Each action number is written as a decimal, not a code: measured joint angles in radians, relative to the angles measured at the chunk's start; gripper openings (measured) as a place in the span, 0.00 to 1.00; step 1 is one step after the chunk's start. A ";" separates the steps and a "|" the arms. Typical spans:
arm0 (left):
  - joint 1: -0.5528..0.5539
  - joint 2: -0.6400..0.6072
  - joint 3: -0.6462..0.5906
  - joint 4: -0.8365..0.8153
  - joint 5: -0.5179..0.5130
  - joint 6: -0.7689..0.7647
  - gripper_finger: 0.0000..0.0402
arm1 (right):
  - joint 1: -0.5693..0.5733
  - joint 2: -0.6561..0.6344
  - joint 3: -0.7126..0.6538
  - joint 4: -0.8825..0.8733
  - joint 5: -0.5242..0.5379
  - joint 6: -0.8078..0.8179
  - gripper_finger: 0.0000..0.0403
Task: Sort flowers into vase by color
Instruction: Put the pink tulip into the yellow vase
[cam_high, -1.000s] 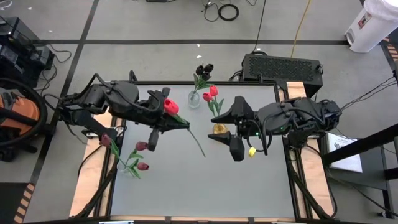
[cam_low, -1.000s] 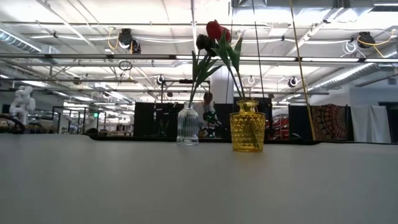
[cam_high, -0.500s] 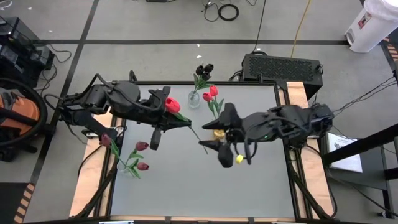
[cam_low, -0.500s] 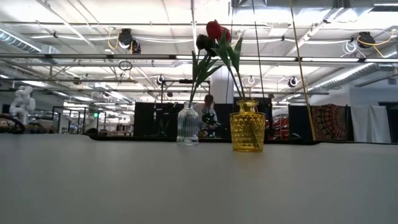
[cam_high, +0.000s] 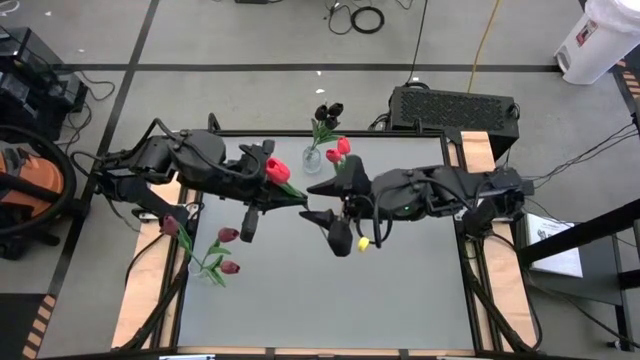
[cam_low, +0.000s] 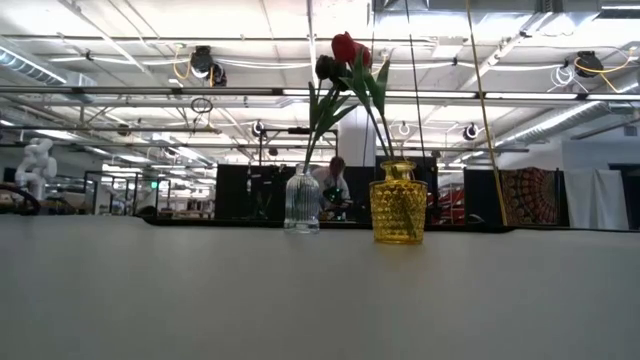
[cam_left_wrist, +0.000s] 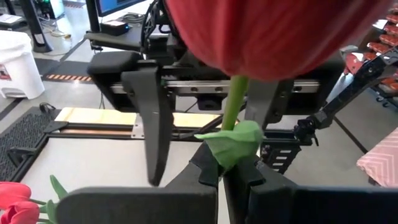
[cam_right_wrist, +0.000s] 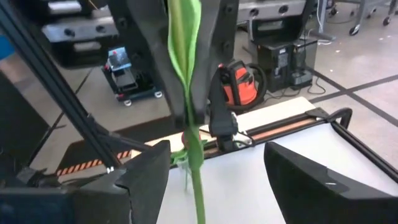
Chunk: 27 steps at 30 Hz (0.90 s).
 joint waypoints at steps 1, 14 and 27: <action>0.000 0.000 0.000 -0.001 0.002 0.000 0.01 | -0.002 0.000 0.000 0.009 -0.004 0.000 0.62; 0.000 0.000 0.000 -0.001 0.004 0.002 0.01 | -0.001 0.000 0.000 0.030 -0.009 -0.002 0.54; 0.000 0.000 0.000 -0.002 0.003 0.003 0.01 | 0.000 0.000 0.000 0.030 -0.015 -0.059 0.03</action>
